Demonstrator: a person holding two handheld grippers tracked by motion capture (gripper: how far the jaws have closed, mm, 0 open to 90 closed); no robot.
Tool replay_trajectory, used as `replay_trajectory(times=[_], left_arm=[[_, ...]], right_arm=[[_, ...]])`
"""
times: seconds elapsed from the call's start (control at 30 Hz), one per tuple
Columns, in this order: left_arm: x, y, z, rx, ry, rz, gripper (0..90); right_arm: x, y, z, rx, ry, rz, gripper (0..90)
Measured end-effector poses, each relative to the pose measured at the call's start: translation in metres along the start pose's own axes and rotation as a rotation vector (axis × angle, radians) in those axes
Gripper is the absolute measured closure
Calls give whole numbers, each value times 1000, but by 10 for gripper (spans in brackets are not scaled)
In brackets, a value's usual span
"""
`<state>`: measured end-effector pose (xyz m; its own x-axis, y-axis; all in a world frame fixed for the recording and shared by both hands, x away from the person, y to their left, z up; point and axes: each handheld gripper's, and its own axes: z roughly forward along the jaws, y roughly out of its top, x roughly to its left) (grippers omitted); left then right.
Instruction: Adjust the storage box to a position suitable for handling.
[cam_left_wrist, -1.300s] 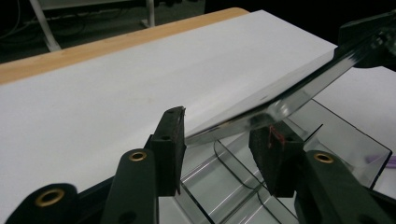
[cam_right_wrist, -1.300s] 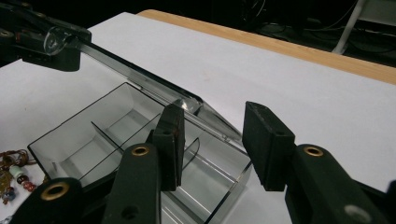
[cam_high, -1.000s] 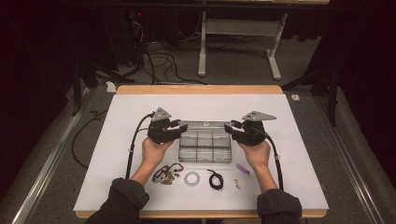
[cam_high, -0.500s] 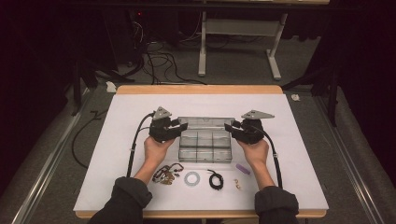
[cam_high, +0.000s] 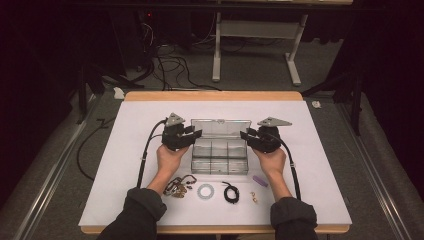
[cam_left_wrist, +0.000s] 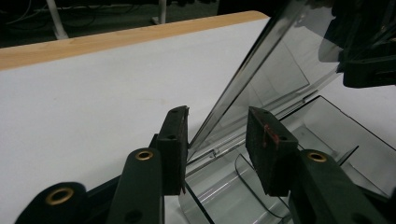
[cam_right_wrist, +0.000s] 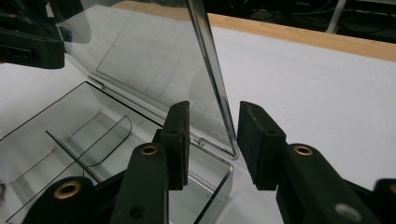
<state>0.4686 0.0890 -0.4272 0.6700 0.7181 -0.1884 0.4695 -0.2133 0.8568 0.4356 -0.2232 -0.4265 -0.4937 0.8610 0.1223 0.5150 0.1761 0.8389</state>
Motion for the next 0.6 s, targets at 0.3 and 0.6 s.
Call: replay_trajectory(times=[0.3, 0.6], left_arm=[[2, 3, 5, 15, 17, 7, 626], [4, 2, 9, 28, 33, 11, 646]], right_arm=[[-2, 0, 6, -7, -10, 21, 665], [-2, -1, 11, -1, -26, 24, 675]])
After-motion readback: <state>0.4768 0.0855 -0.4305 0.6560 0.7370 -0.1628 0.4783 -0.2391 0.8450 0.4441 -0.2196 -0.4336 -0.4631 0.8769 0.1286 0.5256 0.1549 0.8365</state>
